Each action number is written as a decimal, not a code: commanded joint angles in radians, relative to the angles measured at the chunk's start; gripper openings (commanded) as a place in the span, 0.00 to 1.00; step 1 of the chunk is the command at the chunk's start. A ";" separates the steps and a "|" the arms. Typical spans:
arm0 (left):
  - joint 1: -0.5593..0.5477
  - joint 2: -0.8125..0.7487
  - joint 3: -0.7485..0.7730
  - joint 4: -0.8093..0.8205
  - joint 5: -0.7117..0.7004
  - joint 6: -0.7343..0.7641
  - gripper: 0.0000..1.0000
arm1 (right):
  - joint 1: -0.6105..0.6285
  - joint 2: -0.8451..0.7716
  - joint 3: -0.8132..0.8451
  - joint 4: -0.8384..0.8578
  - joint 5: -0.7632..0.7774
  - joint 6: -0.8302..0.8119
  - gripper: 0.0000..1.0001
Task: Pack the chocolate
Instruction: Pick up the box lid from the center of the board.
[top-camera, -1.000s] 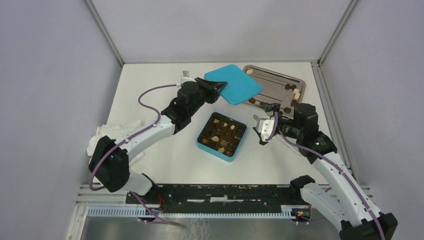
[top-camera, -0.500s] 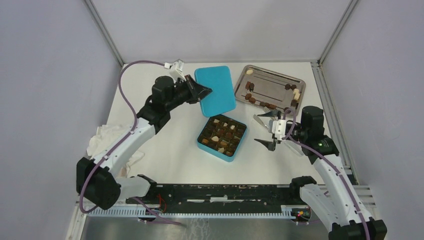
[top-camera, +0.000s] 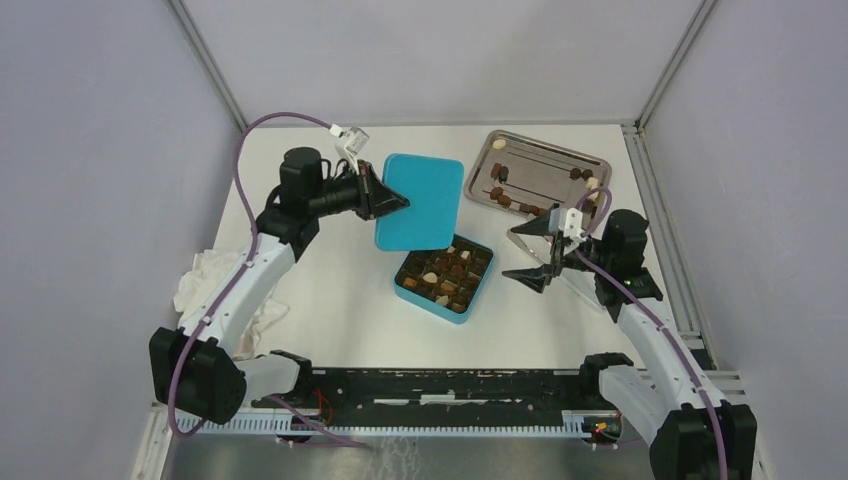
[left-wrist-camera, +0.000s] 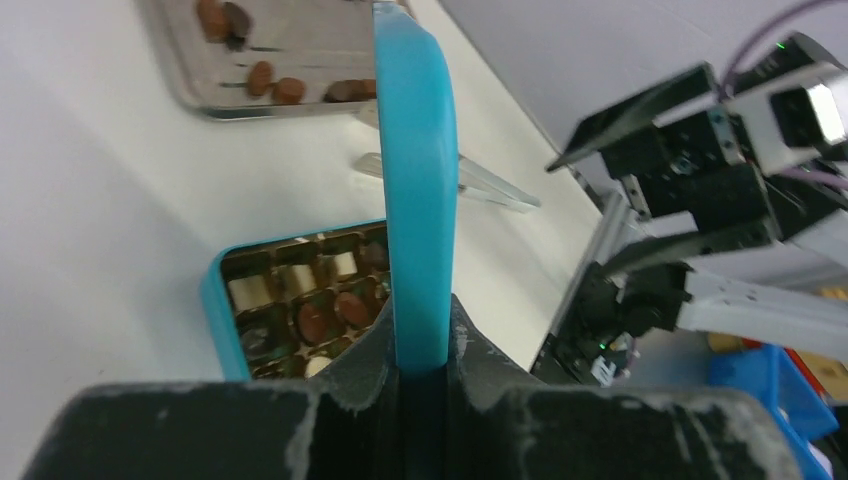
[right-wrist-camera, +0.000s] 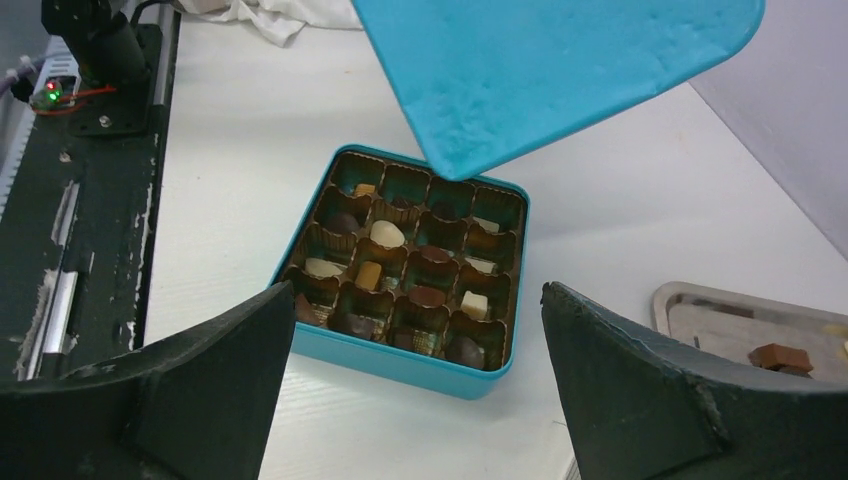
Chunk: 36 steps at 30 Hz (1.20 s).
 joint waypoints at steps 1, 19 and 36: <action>0.012 0.044 -0.010 0.216 0.308 0.002 0.02 | -0.024 0.031 -0.009 0.168 -0.045 0.192 0.98; 0.033 0.199 -0.088 0.642 0.525 -0.273 0.02 | -0.032 0.155 -0.175 0.761 0.114 0.909 0.97; -0.146 0.316 0.029 0.645 0.573 -0.269 0.02 | 0.029 0.175 -0.263 1.036 0.222 1.245 0.71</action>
